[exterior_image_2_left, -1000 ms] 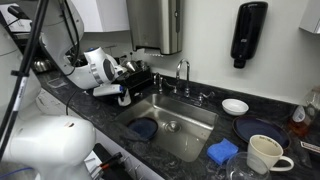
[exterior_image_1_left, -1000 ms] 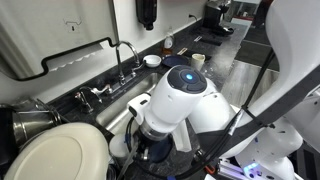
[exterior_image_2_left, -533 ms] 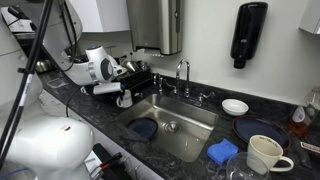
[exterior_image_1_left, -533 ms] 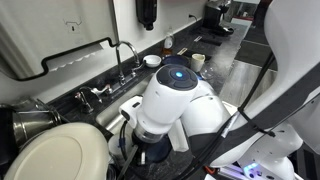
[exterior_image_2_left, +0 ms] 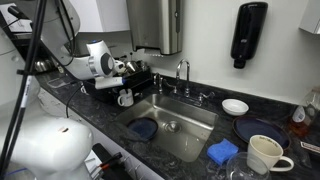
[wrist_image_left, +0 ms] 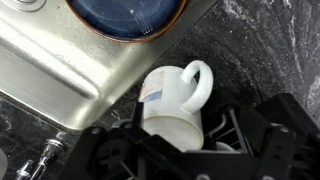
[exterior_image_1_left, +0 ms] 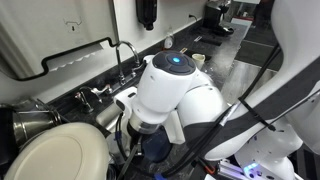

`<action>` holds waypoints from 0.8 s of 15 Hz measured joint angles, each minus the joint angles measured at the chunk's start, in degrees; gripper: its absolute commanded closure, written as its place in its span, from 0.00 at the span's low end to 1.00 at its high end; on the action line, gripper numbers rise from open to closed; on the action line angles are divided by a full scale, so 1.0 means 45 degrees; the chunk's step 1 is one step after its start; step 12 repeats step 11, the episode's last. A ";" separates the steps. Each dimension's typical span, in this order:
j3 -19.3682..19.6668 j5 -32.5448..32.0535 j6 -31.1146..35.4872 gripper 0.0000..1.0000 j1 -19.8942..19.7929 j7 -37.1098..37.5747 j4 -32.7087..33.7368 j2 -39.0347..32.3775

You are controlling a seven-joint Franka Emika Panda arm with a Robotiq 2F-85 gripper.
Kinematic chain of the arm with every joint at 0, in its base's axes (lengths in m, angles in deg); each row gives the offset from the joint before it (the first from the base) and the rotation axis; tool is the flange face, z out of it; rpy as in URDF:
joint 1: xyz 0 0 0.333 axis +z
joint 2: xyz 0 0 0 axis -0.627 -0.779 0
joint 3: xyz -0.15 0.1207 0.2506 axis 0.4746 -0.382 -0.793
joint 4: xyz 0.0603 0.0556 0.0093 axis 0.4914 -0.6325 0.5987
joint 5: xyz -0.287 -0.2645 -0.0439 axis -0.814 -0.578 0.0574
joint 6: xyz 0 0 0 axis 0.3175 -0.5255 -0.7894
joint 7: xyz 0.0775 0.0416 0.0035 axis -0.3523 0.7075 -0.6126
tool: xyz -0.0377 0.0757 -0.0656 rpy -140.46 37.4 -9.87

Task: Pick up the cup from the sink and put it on the counter

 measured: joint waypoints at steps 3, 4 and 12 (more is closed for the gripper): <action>-0.0014 -0.0424 -0.1074 0.00 -0.0405 0.0001 0.0033 0.0634; -0.0015 -0.0469 -0.1471 0.00 -0.0520 -0.0001 0.0034 0.0858; 0.0136 -0.0476 -0.4540 0.00 -0.1590 0.0001 0.0070 0.2316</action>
